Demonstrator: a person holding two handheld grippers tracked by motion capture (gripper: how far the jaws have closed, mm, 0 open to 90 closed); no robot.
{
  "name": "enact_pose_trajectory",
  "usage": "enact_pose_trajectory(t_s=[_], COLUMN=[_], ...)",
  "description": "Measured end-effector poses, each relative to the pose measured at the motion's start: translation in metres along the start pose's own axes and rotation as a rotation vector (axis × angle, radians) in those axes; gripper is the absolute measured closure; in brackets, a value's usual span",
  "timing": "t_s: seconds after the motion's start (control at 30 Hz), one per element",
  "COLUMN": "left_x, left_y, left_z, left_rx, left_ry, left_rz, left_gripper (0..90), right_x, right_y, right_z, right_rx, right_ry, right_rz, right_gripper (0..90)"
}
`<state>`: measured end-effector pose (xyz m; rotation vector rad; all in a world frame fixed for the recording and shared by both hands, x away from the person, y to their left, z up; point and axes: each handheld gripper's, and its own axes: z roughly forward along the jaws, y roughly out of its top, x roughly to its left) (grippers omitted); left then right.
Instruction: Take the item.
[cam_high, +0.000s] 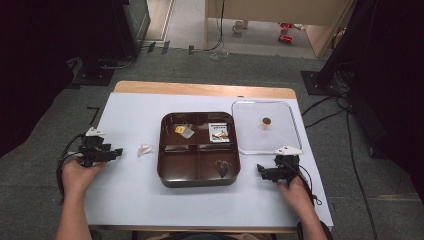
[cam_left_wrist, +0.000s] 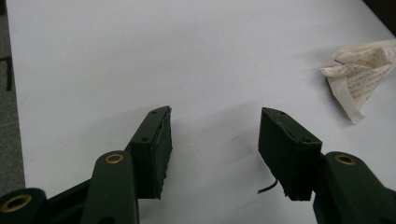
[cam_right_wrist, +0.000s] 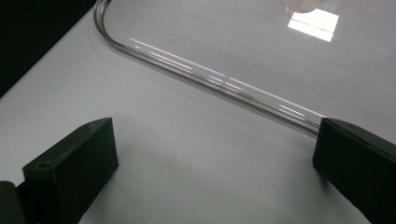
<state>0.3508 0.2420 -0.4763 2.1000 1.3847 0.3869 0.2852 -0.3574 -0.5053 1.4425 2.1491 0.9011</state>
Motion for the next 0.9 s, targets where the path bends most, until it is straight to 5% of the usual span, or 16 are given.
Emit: enact_pose_trajectory(t_s=[0.3,0.53,0.83,0.9], left_x=[-0.008,-0.011,-0.011,-0.011], left_y=[-0.011,-0.020,-0.021,-0.021], left_z=[0.003,0.004,0.004,0.005], left_rx=[-0.063,-0.130,-0.138,-0.138], left_ry=[0.025,0.045,0.047,0.083], left_rz=[0.070,0.052,0.056,0.043], left_gripper=[36.1,35.2,34.6,31.5], right_x=[0.000,0.000,0.000,0.000], right_y=[0.000,0.000,0.000,0.000], right_z=[0.000,0.000,0.000,0.000], right_rx=[0.000,0.000,0.000,0.000], right_ry=[0.000,0.000,0.000,0.000], right_rz=[0.000,-0.001,-0.001,0.000], right_gripper=[0.0,0.0,0.0,0.0])
